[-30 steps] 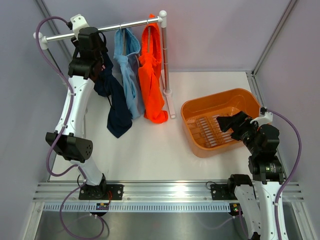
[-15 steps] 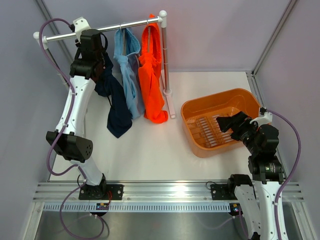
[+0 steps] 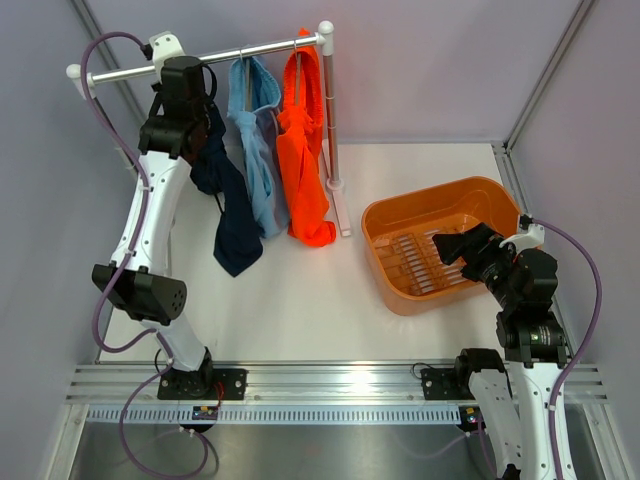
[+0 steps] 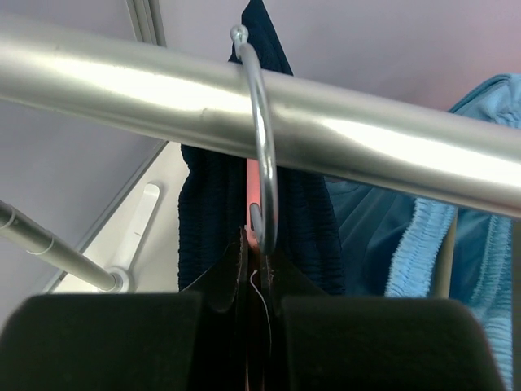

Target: Remove the shorts from the hanger

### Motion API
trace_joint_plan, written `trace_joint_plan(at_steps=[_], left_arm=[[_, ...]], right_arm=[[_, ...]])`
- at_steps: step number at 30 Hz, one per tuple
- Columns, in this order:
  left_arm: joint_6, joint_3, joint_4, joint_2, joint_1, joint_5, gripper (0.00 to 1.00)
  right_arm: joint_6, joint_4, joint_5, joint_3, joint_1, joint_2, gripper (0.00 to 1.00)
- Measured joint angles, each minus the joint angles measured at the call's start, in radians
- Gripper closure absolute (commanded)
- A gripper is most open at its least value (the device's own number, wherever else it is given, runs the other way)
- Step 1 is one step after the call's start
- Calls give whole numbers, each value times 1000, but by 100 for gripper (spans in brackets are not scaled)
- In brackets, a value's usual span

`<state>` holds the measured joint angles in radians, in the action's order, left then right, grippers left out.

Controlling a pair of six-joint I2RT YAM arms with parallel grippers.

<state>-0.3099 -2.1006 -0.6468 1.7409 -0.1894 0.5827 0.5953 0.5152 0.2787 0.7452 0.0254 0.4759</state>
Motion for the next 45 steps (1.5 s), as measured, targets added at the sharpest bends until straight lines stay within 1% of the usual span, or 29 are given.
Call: trace_joint_plan(at_steps=[8,11,14,19,23,25,30,37,40,43,45], left_arm=[[32,-74,-37,-27,-15,-3,100],[31,-68,-62,-70,-18,-3,100],[27,-21,-69,-127,-19,-5,100],[13,145,-75,-236,-37,-7,100],[-2,262,-105,-309,-82,-7,100],[-5,338,-117,-362,-113,-5,100],[-25,540,-131,-539,-176,-3,100],[-87,814,-158,-816,-216,-26,100],[-129,915,-186,-895,-283,-49,100],[-173,997,-212,-922,-393,-57,100],[-205,1032,-230,-919,-472,-54,100]], right_arm=[[-3,0,0,0,0,0,0],[-4,-1,1,0,0,0,1],[-4,-2,2,0,0,0,0],[-17,-2,10,0,0,3,1],[-47,-5,33,0,0,14,1],[-70,-8,65,3,0,43,0],[-114,-9,157,23,0,146,4],[-133,-35,266,40,0,186,5],[-132,-63,311,51,0,220,5],[-131,-77,328,71,-18,254,6],[-130,-76,315,100,-80,280,7]])
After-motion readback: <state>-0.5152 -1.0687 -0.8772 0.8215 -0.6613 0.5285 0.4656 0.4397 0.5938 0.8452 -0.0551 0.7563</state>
